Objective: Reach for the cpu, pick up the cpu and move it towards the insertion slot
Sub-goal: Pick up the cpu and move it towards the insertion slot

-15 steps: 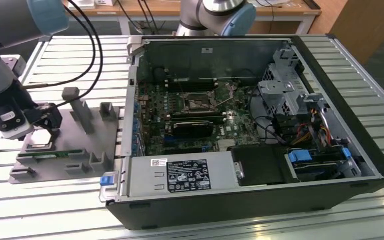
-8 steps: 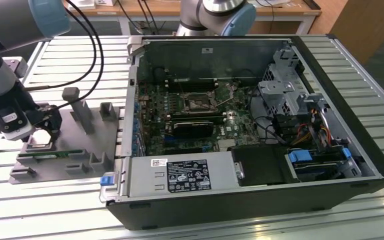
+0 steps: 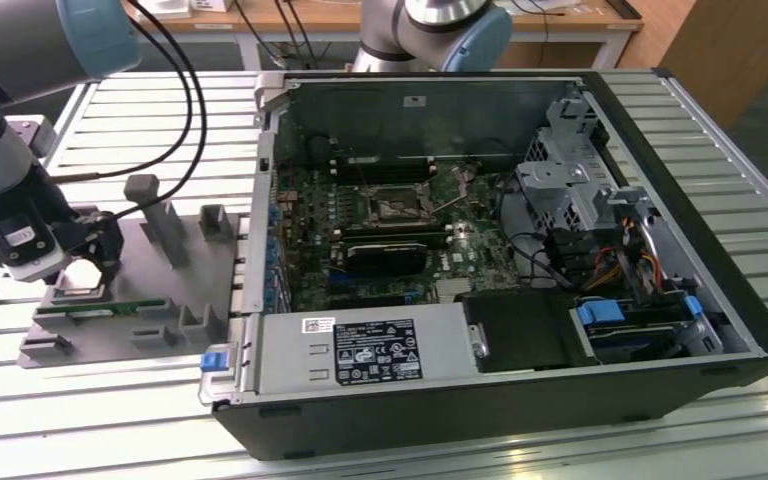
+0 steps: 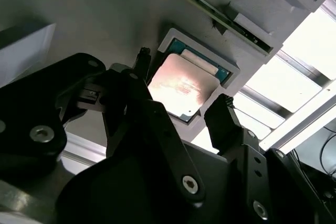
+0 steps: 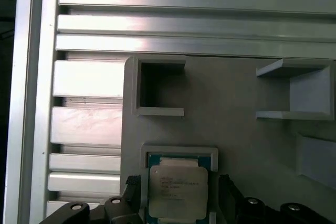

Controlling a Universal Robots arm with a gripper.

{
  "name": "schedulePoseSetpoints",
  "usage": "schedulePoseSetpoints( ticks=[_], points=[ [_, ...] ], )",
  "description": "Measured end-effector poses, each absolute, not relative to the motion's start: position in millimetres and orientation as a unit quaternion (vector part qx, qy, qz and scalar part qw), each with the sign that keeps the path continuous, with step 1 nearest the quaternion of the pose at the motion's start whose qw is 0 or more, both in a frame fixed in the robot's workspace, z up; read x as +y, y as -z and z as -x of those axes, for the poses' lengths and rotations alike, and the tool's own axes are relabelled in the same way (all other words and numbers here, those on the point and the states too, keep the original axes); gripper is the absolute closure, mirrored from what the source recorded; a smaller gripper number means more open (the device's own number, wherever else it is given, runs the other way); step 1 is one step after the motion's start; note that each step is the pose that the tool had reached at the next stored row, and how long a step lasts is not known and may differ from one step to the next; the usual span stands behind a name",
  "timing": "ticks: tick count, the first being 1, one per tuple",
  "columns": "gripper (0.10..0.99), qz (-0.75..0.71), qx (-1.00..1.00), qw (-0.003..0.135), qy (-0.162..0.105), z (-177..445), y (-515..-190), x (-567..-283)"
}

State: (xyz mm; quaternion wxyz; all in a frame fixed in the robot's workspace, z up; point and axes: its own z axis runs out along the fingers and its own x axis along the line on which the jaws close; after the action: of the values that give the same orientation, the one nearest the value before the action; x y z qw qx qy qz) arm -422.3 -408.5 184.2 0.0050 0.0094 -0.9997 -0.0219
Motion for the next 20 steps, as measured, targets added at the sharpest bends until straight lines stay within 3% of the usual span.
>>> schedulePoseSetpoints(
  ticks=[4, 5, 9, 10, 20],
  points=[
    [0.408, -0.009, -1.000, 0.005, 0.022, 423.0, -183.0, -408.3],
    [0.478, -0.009, -1.000, 0.005, 0.022, 423.1, -183.0, -408.3],
    [0.494, -0.009, -1.000, 0.005, 0.022, 423.2, -182.8, -408.2],
    [0.545, -0.009, -1.000, 0.005, 0.022, 423.2, -182.7, -408.1],
    [0.545, -0.009, -1.000, 0.005, 0.022, 423.2, -187.8, -407.9]
  ],
)
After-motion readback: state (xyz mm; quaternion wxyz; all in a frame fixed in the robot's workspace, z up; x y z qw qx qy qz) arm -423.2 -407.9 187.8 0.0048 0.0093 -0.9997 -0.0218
